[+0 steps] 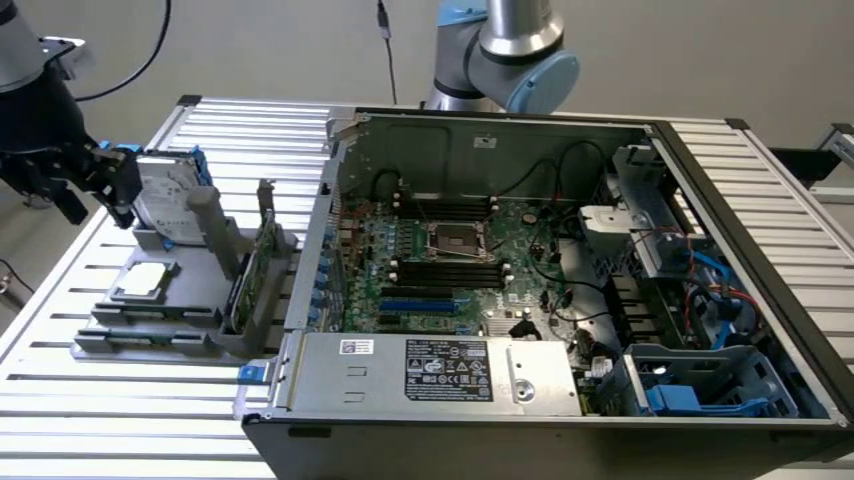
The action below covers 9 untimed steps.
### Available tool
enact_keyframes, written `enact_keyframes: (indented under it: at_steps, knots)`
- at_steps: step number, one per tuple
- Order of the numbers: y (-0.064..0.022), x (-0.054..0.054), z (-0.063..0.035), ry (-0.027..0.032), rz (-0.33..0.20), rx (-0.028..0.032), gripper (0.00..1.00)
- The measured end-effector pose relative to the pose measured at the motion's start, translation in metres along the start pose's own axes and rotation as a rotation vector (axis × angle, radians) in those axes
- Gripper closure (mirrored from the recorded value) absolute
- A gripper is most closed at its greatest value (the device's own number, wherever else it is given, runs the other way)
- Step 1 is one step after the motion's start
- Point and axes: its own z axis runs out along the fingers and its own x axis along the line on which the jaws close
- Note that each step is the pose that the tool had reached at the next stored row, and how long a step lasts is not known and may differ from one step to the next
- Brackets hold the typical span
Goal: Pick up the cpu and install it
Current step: 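Pick up the cpu and move it towards the insertion slot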
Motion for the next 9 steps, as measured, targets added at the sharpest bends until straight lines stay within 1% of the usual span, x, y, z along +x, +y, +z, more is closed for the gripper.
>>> enact_keyframes:
  at_steps: [4, 9]
  knots:
    - [-0.0032, -0.002, 0.0070, 0.0001, -0.002, 0.0001, 0.40]
    - [-0.0046, -0.005, 0.0160, 0.0004, -0.007, 0.0002, 0.40]
